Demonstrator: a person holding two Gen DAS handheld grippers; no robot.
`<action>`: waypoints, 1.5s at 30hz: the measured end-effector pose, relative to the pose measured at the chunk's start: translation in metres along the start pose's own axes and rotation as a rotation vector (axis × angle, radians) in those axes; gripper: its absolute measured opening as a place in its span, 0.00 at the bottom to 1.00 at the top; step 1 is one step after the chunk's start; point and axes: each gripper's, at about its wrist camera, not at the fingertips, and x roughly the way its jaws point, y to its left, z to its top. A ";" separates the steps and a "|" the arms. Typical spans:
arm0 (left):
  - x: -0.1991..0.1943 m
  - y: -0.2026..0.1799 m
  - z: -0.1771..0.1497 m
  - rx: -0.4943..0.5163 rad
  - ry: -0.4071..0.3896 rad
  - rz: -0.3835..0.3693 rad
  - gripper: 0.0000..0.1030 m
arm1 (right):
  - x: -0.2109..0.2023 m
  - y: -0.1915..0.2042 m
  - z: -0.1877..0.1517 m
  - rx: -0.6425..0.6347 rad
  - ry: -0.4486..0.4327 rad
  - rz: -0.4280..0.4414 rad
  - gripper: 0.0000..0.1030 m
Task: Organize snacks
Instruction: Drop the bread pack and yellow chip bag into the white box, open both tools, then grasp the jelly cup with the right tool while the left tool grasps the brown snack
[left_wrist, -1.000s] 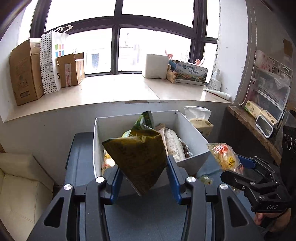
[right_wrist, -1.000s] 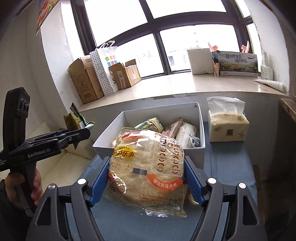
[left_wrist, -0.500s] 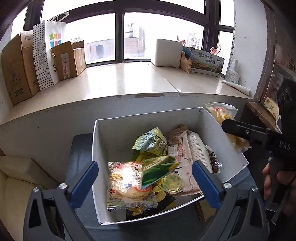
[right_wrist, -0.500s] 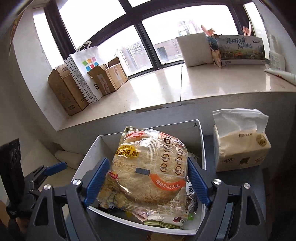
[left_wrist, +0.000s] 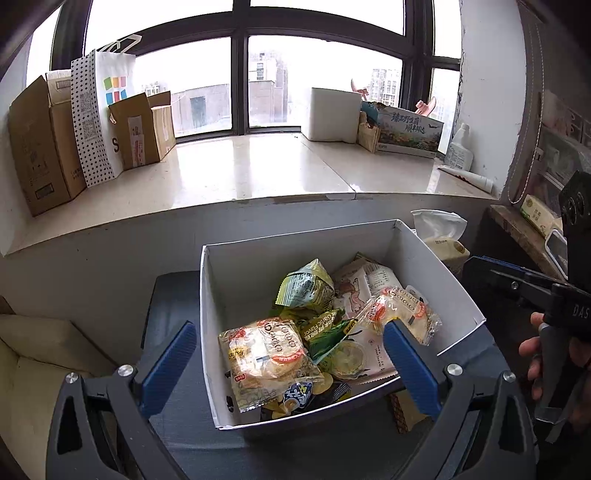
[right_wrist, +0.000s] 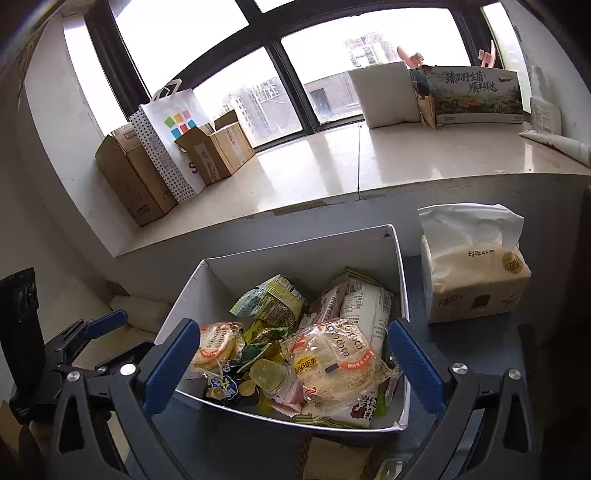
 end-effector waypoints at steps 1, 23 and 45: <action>-0.006 -0.001 0.000 0.001 -0.008 -0.002 1.00 | -0.008 0.004 -0.001 -0.013 -0.016 0.007 1.00; -0.099 -0.074 -0.151 0.042 0.019 -0.178 1.00 | -0.110 -0.021 -0.179 0.001 -0.007 -0.048 1.00; -0.080 -0.078 -0.180 0.004 0.117 -0.203 1.00 | 0.012 -0.055 -0.155 0.066 0.144 -0.320 0.50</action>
